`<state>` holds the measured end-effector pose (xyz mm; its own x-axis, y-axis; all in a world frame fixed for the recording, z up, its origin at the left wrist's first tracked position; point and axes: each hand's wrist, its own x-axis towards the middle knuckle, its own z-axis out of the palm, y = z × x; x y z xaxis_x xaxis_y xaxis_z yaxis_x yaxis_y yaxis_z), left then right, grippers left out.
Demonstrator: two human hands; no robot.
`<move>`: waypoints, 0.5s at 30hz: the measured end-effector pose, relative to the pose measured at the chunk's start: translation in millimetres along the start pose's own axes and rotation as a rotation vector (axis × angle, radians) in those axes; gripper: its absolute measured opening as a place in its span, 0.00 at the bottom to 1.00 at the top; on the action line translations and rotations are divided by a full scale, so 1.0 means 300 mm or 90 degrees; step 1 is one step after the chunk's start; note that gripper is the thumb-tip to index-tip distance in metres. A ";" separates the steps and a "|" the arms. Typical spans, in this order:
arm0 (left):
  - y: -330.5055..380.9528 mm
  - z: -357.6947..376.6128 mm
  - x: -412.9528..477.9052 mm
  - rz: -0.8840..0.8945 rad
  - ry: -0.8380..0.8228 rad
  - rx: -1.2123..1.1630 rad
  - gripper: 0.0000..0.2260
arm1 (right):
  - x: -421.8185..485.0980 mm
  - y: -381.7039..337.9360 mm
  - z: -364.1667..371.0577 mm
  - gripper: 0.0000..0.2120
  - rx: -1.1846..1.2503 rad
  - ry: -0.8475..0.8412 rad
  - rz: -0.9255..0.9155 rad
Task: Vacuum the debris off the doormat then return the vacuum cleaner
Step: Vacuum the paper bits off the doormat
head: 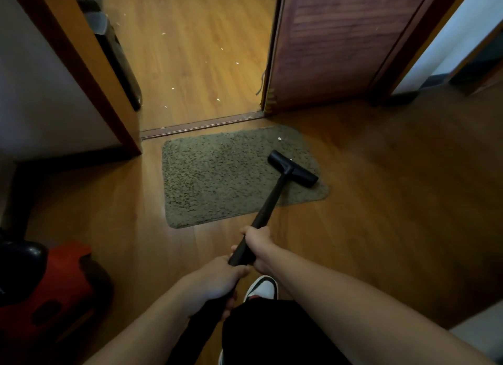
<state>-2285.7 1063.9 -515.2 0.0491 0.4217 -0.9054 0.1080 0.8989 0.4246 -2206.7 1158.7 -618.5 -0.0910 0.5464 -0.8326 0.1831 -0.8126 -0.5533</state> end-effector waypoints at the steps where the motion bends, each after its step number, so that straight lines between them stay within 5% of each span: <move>1: 0.019 0.005 0.014 -0.001 -0.001 -0.001 0.06 | 0.016 -0.015 -0.014 0.22 -0.002 -0.003 -0.003; 15: 0.182 0.061 0.149 0.039 0.056 0.021 0.03 | 0.135 -0.137 -0.113 0.14 0.049 0.009 -0.031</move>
<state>-2259.5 1129.7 -532.4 -0.0309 0.4865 -0.8731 0.1397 0.8671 0.4782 -2184.6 1221.2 -628.7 -0.0842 0.5881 -0.8044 0.1028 -0.7978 -0.5941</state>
